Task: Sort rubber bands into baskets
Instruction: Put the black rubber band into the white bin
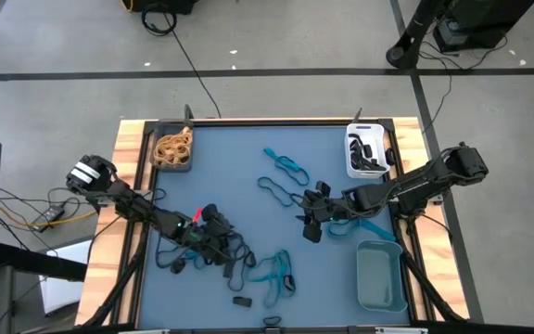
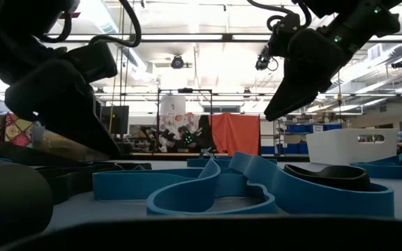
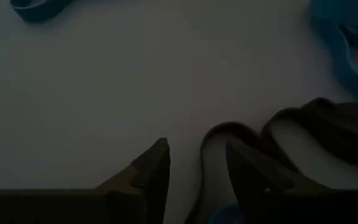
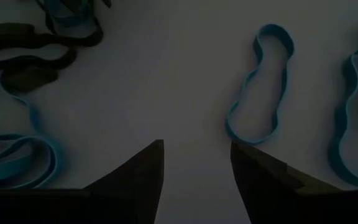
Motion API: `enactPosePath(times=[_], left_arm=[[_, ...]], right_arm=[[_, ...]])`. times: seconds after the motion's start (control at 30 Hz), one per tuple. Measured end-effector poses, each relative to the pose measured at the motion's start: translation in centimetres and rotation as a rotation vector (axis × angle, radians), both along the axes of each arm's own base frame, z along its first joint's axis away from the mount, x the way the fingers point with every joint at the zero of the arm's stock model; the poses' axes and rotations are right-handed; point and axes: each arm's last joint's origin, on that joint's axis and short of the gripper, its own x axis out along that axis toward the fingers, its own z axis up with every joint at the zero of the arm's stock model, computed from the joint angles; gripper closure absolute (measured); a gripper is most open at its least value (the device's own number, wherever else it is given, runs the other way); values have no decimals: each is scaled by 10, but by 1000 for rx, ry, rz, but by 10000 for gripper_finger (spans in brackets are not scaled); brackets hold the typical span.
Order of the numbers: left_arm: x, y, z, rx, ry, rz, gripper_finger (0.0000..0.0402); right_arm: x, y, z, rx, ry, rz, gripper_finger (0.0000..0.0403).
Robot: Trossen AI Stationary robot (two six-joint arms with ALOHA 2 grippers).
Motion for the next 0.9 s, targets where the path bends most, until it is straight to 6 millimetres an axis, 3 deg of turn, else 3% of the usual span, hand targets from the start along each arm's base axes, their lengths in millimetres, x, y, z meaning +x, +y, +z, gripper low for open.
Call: enactPosePath(times=[0.27,0.6,0.9], left_arm=[[-2,1,-2,25,31,-14,245],[-8,4,-9,38,35,-33,313],[-17,8,-20,-18,8,-54,316]], right_arm=[[0,0,0,-4,0,3,206],[0,-1,1,-127,21,98,216],[1,-3,2,-167,11,64,224]])
